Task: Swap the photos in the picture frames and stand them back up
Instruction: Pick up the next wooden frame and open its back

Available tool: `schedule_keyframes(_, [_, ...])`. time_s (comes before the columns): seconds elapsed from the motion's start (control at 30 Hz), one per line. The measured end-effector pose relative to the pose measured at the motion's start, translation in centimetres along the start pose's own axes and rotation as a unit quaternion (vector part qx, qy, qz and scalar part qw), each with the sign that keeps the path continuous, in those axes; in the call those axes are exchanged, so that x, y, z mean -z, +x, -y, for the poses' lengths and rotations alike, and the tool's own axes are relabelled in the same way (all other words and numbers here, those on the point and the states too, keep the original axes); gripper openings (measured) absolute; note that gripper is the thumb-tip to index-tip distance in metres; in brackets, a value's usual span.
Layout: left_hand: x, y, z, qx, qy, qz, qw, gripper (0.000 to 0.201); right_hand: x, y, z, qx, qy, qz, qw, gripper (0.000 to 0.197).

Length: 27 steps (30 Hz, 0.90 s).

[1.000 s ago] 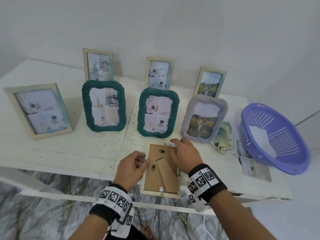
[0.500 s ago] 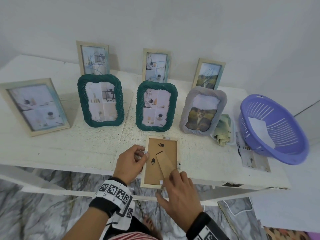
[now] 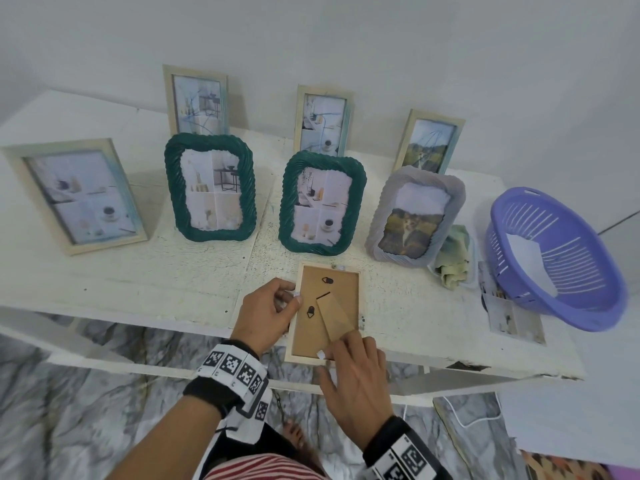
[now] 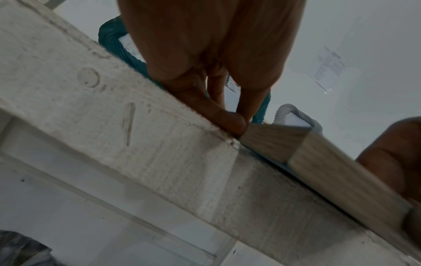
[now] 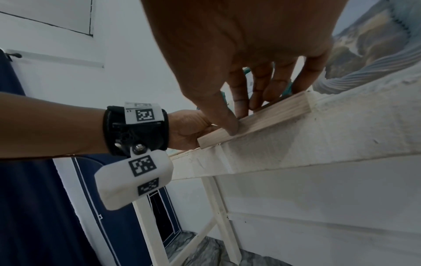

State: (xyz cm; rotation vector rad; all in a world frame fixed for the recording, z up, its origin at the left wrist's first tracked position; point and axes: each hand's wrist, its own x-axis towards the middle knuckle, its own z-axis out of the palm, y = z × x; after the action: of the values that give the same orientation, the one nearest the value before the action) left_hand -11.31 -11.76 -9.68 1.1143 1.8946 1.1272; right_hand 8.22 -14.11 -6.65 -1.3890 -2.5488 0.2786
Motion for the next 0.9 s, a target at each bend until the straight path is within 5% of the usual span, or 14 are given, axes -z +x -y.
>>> schedule_keyframes(0.27, [-0.2,-0.1,0.1,0.005,-0.004,-0.018,1.000,0.017,0.9,0.9,-1.2,0.097,-0.026,0.060,0.993,0.031])
schedule_keyframes(0.4, [-0.2,-0.2,0.1,0.010,-0.017,-0.020,1.000,0.017,1.7,1.4,-1.8,0.115,-0.007,0.059,0.992,0.016])
schedule_keyframes(0.63, [-0.1,-0.5,0.1,0.008,-0.031,-0.020,0.999,0.016,2.0,3.8,-2.3,-0.048,-0.052,0.008,0.997,0.053])
schedule_keyframes(0.9, [0.0,-0.6,0.0,0.011,-0.026,-0.013,1.000,0.022,0.8,5.0,-1.4,-0.086,-0.033,0.013,0.996,0.048])
